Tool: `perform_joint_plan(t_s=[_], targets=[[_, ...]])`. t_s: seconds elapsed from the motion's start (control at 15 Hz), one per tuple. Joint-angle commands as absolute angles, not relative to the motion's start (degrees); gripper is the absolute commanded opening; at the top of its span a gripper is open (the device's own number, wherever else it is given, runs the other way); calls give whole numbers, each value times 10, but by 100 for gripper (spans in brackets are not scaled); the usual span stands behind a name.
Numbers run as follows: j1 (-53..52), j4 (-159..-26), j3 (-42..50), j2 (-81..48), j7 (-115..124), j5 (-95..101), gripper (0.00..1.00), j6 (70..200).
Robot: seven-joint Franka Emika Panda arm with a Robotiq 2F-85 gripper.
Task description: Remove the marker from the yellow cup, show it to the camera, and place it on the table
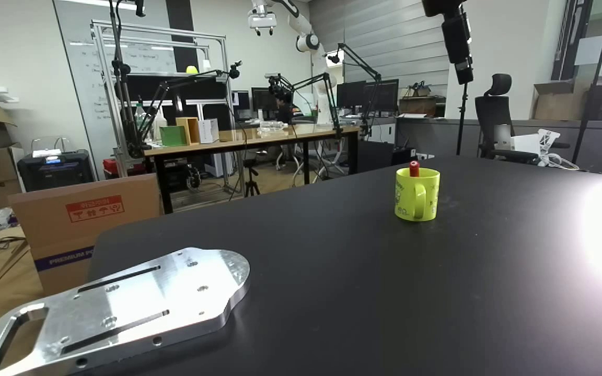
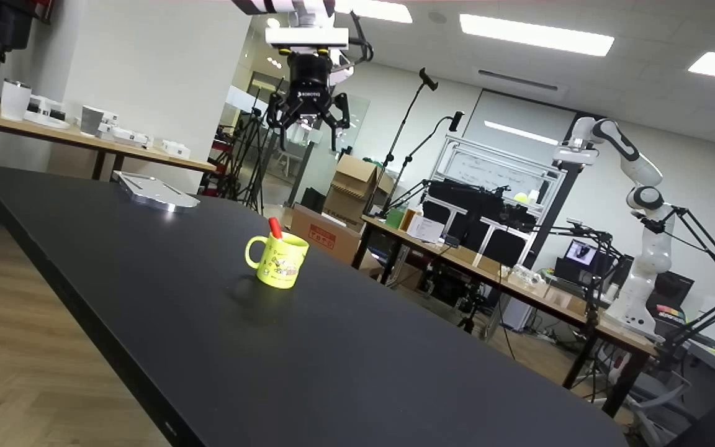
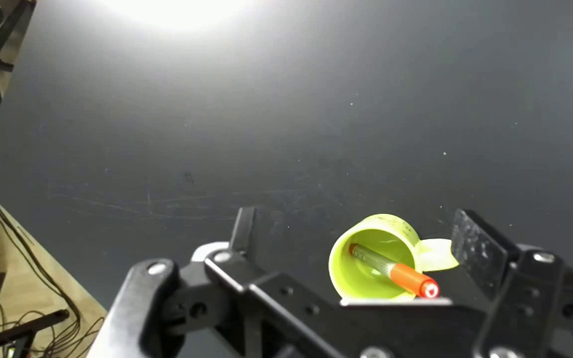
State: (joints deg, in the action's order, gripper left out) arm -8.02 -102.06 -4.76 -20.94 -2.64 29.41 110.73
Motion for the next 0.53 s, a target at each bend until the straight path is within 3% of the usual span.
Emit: perform_joint_plan(t_s=[0.0, 0.47], targets=[[-99, -942, -53, -271, -103, 306, 100, 1081], [-96, -953, -63, -297, -193, 292, 100, 1160]])
